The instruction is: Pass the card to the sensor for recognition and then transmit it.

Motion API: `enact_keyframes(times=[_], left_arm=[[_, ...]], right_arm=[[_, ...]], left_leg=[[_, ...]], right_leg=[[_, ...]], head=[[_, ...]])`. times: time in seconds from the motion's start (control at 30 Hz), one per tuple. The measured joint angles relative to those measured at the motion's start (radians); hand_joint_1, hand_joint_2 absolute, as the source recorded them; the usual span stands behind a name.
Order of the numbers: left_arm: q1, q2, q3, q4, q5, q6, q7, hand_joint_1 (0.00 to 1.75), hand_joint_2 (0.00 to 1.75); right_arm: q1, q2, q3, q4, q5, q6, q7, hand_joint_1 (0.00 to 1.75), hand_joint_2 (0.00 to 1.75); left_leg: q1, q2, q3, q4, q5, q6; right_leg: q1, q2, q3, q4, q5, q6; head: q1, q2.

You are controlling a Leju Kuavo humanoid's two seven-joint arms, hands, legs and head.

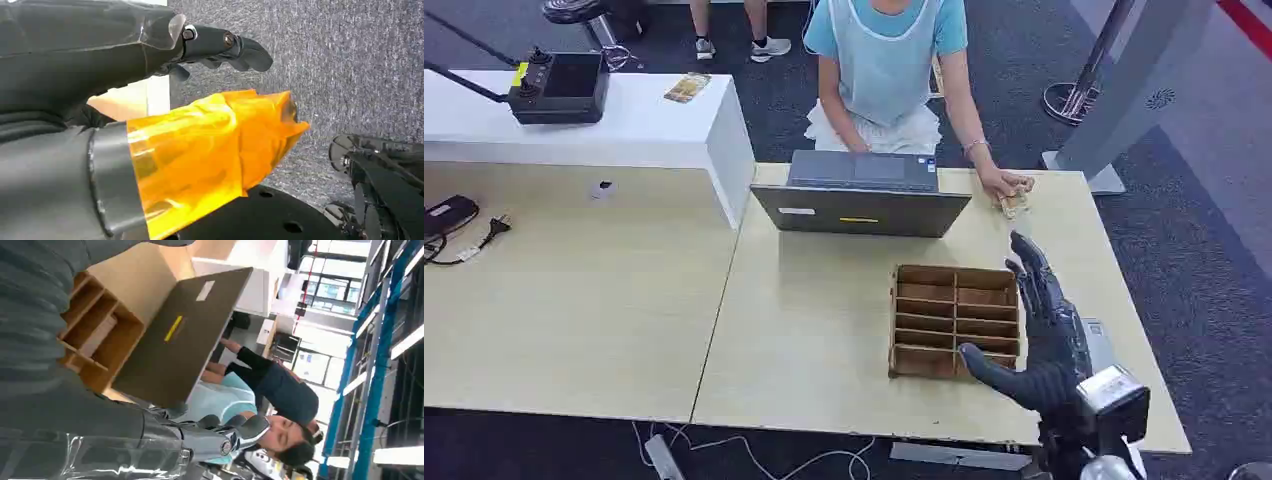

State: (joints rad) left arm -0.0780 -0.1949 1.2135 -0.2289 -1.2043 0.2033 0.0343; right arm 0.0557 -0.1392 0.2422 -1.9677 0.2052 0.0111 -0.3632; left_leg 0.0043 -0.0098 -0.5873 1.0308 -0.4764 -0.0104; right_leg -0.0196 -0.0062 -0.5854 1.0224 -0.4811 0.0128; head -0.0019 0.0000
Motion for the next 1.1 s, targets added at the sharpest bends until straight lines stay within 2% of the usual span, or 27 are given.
enact_keyframes(times=[0.33, 0.57, 1.1], left_arm=[[-0.001, 0.001, 0.000, 0.000, -0.017, -0.010, 0.000, 0.00, 0.00], [-0.001, 0.005, 0.000, 0.000, -0.035, -0.015, 0.000, 0.00, 0.00], [-0.005, 0.010, -0.025, 0.000, -0.071, -0.033, 0.004, 0.00, 0.00]], right_arm=[[-0.192, -0.013, 0.046, 0.042, 0.126, -0.073, 0.080, 0.00, 1.75], [-0.339, -0.013, 0.073, 0.114, 0.314, -0.160, 0.156, 0.00, 1.75], [-0.613, -0.006, 0.110, 0.322, 0.582, -0.216, 0.304, 0.00, 1.75]], left_leg=[[0.000, 0.000, 0.000, 0.000, 0.001, 0.000], [0.000, 0.000, 0.000, 0.000, 0.002, 0.000], [0.000, -0.001, 0.000, 0.000, 0.003, -0.001]], right_leg=[[0.000, 0.000, 0.000, 0.000, 0.001, 0.000], [0.000, 0.000, 0.000, 0.000, 0.001, 0.000], [0.000, 0.000, 0.000, 0.001, 0.002, -0.002]], head=[[0.000, 0.000], [0.000, 0.000], [0.000, 0.000]])
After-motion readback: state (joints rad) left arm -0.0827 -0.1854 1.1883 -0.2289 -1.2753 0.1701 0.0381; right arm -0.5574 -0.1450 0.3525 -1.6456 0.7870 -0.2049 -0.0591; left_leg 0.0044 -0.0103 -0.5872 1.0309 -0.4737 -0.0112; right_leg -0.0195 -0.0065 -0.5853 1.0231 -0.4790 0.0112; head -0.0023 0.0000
